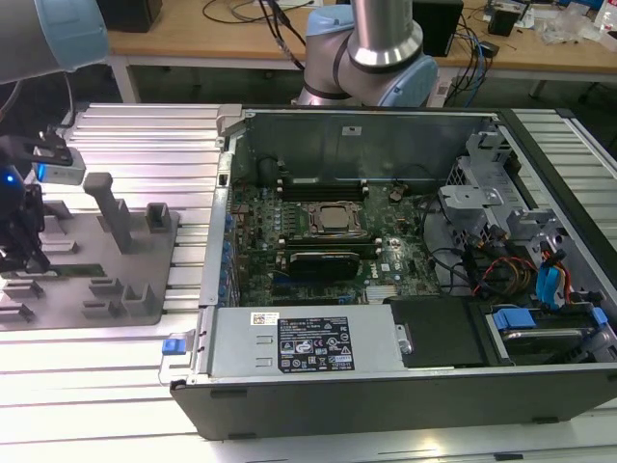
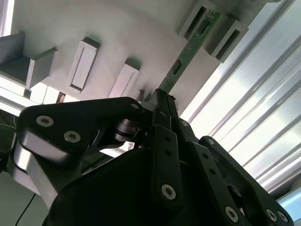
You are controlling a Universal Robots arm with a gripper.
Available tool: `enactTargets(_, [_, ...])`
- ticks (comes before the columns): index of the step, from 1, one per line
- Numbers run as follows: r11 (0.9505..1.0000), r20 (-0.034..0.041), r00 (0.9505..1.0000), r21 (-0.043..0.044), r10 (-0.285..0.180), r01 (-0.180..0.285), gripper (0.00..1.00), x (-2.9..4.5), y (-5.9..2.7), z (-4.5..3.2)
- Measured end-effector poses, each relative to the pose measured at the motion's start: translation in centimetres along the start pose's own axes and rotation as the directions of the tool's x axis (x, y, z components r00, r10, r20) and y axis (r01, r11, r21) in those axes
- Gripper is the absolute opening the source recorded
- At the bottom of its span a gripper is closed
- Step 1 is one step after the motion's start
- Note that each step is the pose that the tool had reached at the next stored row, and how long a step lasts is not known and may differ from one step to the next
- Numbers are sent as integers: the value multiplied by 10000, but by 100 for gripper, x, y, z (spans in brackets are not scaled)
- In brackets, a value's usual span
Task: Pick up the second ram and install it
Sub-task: 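Pick up the second ram and move it above second insertion slot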
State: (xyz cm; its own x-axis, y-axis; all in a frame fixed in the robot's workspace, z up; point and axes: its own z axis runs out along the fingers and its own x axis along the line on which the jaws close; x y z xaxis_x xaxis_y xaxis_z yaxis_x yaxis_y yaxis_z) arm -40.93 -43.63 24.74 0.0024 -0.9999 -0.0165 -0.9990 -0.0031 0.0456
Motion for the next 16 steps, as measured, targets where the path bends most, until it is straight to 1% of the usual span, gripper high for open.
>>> enactTargets(3, [10000,0,10000,0,0,0,9,0,2,-34])
enactTargets(5, [10000,0,10000,0,0,0,9,-2,4,-88])
enactTargets(11, [10000,0,10000,0,0,0,9,-3,8,-169])
enactTargets(14, [10000,0,10000,-1,0,0,9,-4,11,-251])
enactTargets(16, [10000,0,10000,0,0,0,9,-5,13,-278])
